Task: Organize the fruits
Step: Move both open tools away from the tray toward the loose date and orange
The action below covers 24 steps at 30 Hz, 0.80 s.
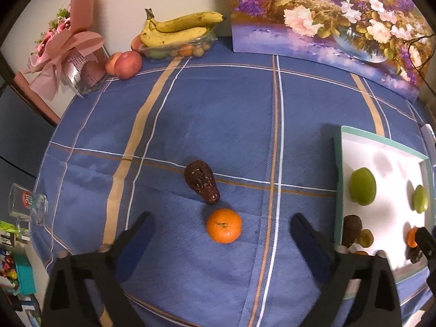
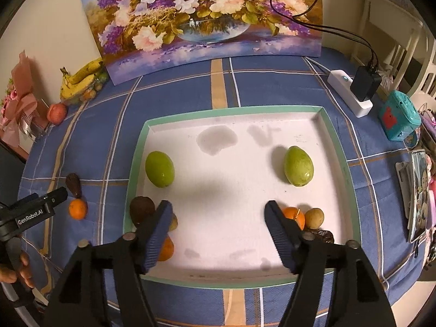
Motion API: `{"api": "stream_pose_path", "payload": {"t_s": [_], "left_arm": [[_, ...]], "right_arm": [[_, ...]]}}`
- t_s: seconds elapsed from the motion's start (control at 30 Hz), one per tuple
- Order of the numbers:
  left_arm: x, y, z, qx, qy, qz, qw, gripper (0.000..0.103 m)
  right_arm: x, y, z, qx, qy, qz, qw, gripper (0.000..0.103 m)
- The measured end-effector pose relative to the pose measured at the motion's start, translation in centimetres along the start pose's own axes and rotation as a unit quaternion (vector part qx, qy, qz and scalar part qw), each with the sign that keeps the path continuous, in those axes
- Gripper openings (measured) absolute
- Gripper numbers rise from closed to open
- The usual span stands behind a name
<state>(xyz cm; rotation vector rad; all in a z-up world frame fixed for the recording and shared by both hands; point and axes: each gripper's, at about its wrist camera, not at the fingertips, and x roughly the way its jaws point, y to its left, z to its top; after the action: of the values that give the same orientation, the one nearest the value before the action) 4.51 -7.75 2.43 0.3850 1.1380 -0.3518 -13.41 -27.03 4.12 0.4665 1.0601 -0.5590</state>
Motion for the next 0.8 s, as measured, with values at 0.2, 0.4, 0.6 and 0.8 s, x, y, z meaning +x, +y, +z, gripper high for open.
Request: {"api": "stream_pose_path", "payload": {"t_s": [0.2,0.4,0.6,0.8], "left_arm": [[0.1,0.4,-0.1,-0.003,-0.004,0.010,0.9999,0.103],[-0.2,0.8,0.1,-0.001,-0.015,0.015,0.9998,0.103],[-0.9,1.4,0.4,0.002,-0.038,0.014,0.9992,0.103],[-1.5,2.7,0.7,-0.009,-0.058,0.016,0.9982,0.103]], "right_arm": [[0.1,0.2,-0.2,-0.007,-0.015,-0.012,1.000,0.097],[0.0,0.6,-0.1,-0.007,-0.033,-0.005,0.999,0.097],[-0.2,2.0,0.0,-0.028,-0.058,0.005,0.998,0.097],[-0.2,4.3,-0.1,-0.062,-0.084,0.017,0.994,0.097]]}}
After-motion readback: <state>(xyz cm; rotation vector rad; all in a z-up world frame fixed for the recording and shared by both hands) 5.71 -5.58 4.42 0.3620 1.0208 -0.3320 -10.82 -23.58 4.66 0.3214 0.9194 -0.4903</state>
